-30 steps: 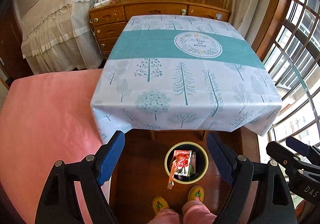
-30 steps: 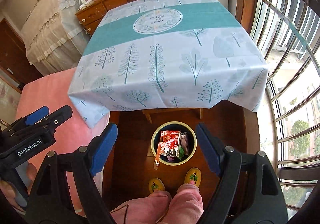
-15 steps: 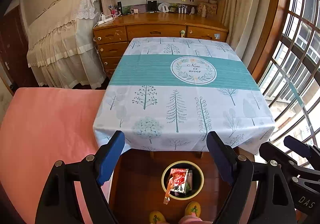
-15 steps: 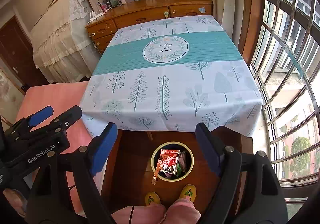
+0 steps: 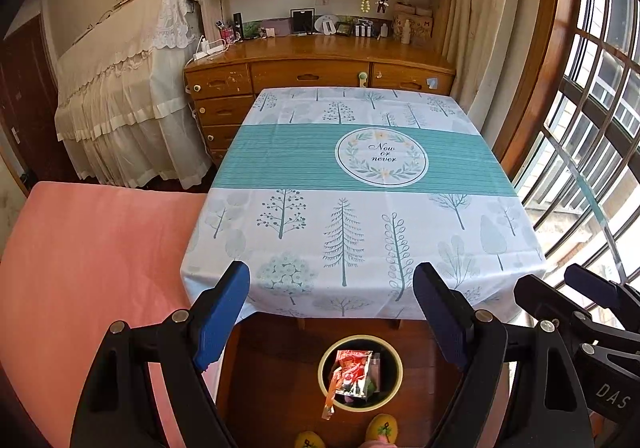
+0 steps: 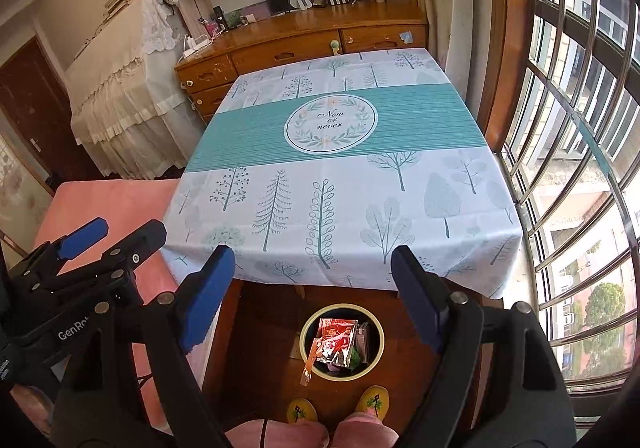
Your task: Collect trash
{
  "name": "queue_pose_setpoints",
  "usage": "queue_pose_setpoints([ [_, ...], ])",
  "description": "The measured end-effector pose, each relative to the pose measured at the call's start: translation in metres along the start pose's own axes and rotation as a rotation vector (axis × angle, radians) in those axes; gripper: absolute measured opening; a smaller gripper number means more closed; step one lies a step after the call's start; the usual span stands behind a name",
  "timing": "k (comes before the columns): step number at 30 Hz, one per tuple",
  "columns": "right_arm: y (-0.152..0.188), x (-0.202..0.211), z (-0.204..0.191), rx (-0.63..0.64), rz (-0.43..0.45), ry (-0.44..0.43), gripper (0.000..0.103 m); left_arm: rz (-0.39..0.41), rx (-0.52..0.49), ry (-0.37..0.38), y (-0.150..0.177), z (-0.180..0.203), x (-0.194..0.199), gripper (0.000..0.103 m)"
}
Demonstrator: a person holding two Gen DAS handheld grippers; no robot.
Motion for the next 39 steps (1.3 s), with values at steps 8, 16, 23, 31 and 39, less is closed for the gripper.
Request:
queue_pose_setpoints([
  [8, -0.006, -0.009, 0.001, 0.007, 0.001, -0.013, 0.078, -0.003, -0.003, -0.001, -0.001, 0.0, -0.001, 0.086],
  [16, -0.006, -0.014, 0.0, 0.006, -0.003, -0.011, 0.078, -0.012, 0.009, -0.009, 0.003, -0.001, -0.008, 0.086],
  [23, -0.008, -0.014, 0.001, 0.006, -0.001, -0.011, 0.078, -0.011, 0.007, -0.009, 0.003, 0.0, -0.008, 0.086],
  [31, -0.007, -0.017, 0.005, 0.004, -0.001, -0.01, 0.078, -0.013, 0.0, -0.006, 0.007, 0.004, -0.011, 0.086],
  [39, -0.007, -0.018, 0.007, 0.002, 0.0, -0.01, 0.078, -0.012, -0.002, -0.005, 0.007, 0.004, -0.012, 0.086],
])
Point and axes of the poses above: each gripper's, at about its wrist camera, not at the fingertips, and x roughly against the way its jaws point, z to its right, y to its underside, the point moved 1 cm from there along -x, roughly the way its jaws point, and after that the axes turned 3 degrees about x, right-handed, at the moved point
